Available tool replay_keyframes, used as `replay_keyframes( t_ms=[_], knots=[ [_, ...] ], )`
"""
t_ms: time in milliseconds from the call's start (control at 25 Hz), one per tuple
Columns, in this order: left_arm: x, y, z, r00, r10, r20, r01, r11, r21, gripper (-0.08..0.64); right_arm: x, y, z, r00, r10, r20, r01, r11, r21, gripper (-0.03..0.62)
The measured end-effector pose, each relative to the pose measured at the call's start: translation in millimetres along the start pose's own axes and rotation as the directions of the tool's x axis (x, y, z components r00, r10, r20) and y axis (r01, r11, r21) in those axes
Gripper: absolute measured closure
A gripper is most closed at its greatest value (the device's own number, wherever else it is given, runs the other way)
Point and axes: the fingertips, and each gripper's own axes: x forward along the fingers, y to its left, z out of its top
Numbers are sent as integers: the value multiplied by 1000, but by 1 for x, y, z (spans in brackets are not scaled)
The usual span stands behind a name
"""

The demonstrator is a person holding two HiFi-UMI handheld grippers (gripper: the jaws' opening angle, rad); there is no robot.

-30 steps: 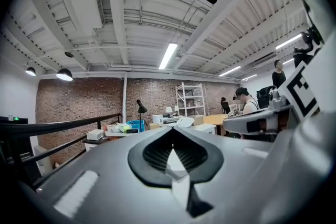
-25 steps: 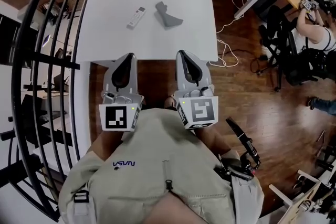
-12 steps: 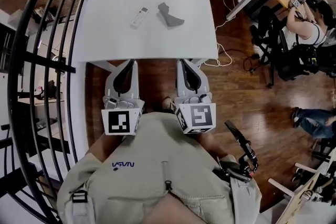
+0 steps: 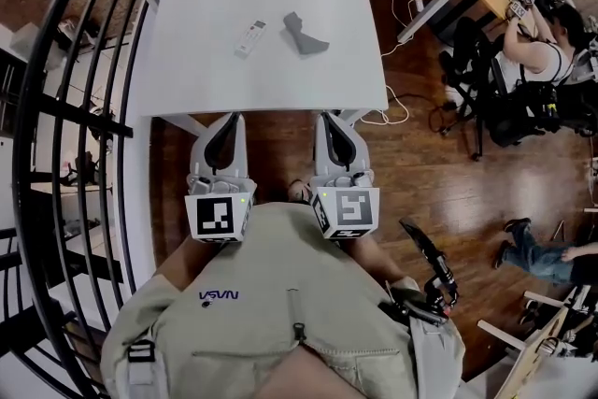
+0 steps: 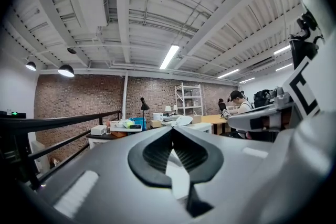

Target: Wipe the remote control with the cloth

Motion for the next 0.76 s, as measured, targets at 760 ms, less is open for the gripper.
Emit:
replay_keyframes(
  t_ms=[760],
  knots=[
    [9,-5,-6,1000,8,9,-8,1000,19,554,2,-14,2,1000,7,8,-7,1000,-5,591]
  ],
)
